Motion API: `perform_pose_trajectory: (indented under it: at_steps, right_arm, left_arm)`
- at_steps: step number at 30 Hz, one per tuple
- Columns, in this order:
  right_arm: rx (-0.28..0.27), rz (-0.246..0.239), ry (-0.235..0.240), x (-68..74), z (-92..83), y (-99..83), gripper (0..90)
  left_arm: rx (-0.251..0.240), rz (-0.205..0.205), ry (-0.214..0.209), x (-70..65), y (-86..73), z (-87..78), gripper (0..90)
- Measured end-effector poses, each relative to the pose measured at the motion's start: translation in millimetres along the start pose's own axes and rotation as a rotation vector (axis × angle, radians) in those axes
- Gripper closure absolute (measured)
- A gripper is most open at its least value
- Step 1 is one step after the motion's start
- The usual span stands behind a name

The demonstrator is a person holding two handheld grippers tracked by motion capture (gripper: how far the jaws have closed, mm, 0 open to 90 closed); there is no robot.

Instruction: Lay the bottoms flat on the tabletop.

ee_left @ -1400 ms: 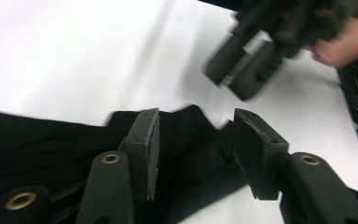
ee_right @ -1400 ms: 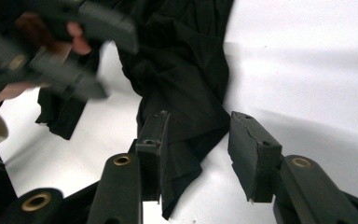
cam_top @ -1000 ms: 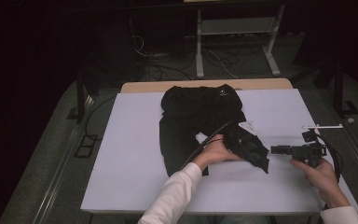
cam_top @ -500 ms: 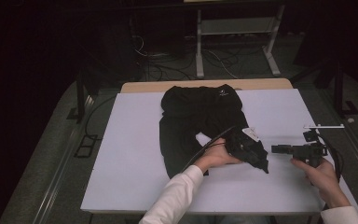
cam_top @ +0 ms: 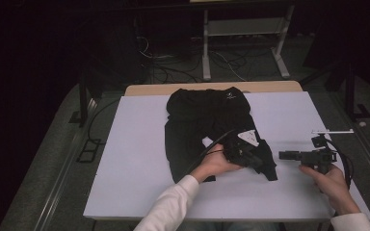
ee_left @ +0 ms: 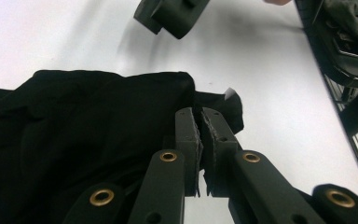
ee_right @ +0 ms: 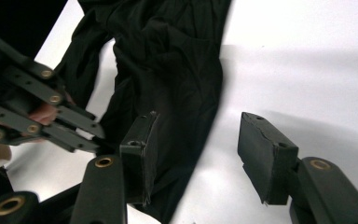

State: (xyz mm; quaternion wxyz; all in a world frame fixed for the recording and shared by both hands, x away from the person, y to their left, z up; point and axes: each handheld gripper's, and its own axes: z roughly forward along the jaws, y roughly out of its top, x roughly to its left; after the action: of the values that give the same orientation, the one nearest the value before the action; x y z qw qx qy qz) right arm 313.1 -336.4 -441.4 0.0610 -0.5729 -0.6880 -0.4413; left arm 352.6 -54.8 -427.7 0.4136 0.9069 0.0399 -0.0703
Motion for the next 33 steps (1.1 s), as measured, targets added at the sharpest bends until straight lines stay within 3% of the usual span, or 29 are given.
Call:
perform_pose_trajectory:
  at_steps: [7, 13, 18, 25, 33]
  right_arm:
    - [0.034, 0.002, 0.016, 9.8, 4.6, -9.4, 46.5]
    - [0.101, 0.009, 0.037, 21.6, 10.0, -27.4, 48.2]
    - [0.146, -0.02, 0.045, 33.2, 19.5, -35.8, 48.7]
    - [0.175, -0.062, 0.048, 48.6, 37.3, -38.0, 49.1]
    - [0.172, -0.104, 0.071, 63.4, 55.0, -37.9, 49.9]
  left_arm:
    - [0.003, 0.013, 0.006, -13.9, -17.5, -22.3, 85.1]
    - [-0.017, -0.021, 0.026, -16.3, -39.3, -31.2, 85.7]
    - [-0.067, -0.078, 0.03, -16.5, -56.6, -42.3, 85.8]
    - [-0.096, -0.134, 0.043, -19.2, -74.6, -58.3, 85.7]
    - [-0.154, -0.27, 0.067, -16.7, -100.8, -74.0, 85.7]
